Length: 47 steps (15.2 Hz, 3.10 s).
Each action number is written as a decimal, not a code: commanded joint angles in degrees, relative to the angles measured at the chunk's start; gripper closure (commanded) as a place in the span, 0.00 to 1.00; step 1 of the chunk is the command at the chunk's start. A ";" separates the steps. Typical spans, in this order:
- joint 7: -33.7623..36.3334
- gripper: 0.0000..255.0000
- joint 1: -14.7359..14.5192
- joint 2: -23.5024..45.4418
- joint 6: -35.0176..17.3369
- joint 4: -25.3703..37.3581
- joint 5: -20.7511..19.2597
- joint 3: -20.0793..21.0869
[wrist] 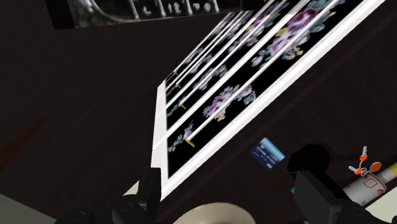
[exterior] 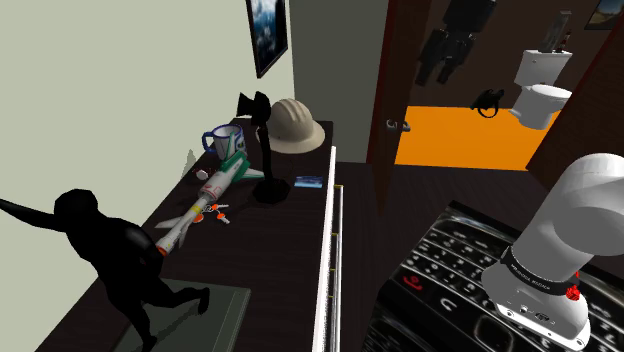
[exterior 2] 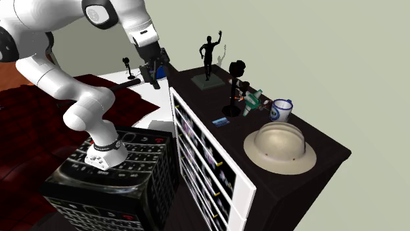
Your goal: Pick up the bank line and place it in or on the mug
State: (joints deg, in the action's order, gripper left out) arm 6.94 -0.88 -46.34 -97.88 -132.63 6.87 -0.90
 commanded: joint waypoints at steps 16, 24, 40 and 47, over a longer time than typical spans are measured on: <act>-20.26 0.00 -11.12 11.87 -43.81 -21.20 8.38 -3.30; -43.34 0.00 -29.28 29.87 -66.07 -20.06 26.21 -14.12; -75.77 0.00 -44.87 46.53 -70.34 -9.84 61.89 -23.54; -75.74 1.00 -44.87 46.52 -70.34 -9.85 61.86 -23.54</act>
State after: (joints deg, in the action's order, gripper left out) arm -68.81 -45.75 0.18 -168.23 -142.48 68.73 -24.44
